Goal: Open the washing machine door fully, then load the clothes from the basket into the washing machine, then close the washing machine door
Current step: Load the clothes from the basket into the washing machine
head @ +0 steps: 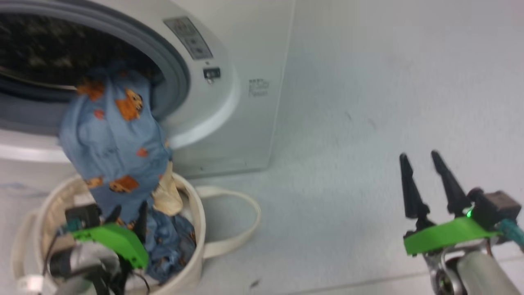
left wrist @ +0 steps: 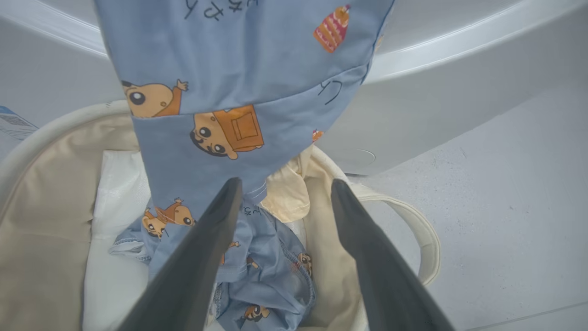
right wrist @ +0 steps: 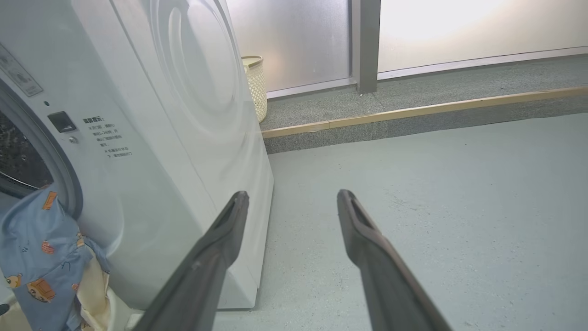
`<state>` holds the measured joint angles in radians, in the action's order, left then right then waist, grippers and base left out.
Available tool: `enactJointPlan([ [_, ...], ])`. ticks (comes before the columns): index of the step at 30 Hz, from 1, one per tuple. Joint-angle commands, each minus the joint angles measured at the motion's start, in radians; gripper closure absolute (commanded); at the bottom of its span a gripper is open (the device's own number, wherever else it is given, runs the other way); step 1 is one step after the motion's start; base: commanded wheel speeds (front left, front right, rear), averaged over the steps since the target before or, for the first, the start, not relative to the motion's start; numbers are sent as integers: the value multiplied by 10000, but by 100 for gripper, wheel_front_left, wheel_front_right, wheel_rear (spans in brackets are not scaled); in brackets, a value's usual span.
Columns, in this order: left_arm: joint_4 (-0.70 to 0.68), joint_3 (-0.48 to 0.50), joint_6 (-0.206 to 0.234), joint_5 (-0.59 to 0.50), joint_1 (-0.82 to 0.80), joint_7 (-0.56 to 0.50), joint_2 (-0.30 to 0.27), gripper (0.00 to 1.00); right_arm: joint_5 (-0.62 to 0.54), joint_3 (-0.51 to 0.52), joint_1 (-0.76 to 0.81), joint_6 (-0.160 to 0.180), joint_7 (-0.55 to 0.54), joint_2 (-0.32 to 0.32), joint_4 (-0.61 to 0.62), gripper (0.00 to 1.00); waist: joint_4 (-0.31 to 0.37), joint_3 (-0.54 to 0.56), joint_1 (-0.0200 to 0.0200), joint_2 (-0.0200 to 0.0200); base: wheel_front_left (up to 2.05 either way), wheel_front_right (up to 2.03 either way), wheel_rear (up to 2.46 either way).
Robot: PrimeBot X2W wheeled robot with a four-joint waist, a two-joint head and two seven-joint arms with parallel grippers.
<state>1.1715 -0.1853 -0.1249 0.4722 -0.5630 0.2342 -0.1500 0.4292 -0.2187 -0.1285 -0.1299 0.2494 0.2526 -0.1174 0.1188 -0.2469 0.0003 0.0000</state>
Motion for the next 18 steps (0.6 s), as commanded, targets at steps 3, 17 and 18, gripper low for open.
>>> enactJointPlan([
  [3,522,119,-56,15,-1006,-123,-563,0,-306,94,-487,-8,124,1,631,0,406,-1608,-3,0,0,0,0],
  [17,1144,-121,459,-42,-2248,-1232,-882,0,-781,498,-704,-8,124,-325,1217,0,736,-3060,-3,0,0,0,0],
  [18,1150,-96,584,-27,-2322,-1162,-920,0,-803,510,-710,-8,124,-344,1261,0,761,-3136,-3,0,0,0,0],
])
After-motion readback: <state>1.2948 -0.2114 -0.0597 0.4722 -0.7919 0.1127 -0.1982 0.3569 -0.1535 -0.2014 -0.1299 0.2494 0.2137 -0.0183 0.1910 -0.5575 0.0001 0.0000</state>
